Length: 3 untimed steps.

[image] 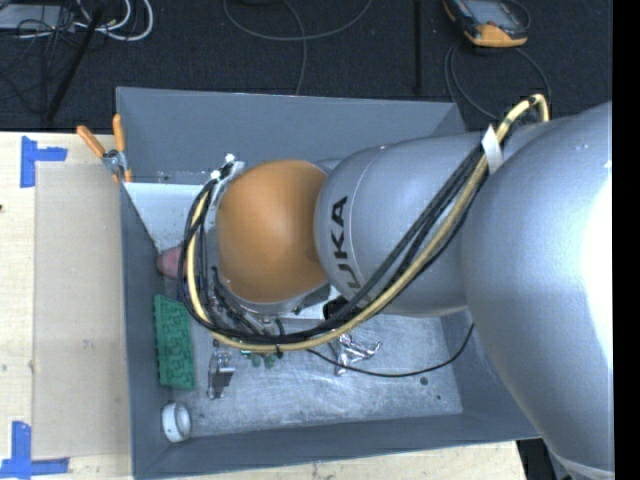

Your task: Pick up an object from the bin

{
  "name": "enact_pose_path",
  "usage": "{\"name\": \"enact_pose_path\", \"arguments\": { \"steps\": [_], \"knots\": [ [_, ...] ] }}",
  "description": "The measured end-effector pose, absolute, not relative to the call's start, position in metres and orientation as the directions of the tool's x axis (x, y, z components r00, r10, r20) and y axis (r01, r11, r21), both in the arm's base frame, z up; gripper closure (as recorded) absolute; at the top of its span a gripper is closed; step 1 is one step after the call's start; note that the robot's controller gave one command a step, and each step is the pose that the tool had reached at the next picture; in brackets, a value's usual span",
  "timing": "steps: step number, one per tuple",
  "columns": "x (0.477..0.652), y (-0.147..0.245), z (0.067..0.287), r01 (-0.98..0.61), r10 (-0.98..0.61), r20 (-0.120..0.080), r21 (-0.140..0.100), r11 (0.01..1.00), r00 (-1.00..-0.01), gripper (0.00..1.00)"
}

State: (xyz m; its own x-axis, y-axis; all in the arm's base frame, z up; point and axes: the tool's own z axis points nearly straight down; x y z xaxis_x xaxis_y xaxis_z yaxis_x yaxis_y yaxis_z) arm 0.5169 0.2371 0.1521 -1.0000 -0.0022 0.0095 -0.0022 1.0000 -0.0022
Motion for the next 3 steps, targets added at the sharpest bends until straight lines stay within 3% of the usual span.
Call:
{"name": "enact_pose_path", "arguments": {
  "steps": [1, 2, 3],
  "knots": [
    [0.537, 0.24, 0.074, 0.198, 0.198, 0.006, -0.003, 0.98, -0.98, 0.0],
    [0.538, 0.24, 0.075, 0.202, 0.202, 0.004, -0.002, 0.979, -0.979, 1.0],
    [0.503, 0.151, 0.102, 0.254, 0.254, 0.004, -0.006, 0.967, -0.967, 1.0]
  ]
}}
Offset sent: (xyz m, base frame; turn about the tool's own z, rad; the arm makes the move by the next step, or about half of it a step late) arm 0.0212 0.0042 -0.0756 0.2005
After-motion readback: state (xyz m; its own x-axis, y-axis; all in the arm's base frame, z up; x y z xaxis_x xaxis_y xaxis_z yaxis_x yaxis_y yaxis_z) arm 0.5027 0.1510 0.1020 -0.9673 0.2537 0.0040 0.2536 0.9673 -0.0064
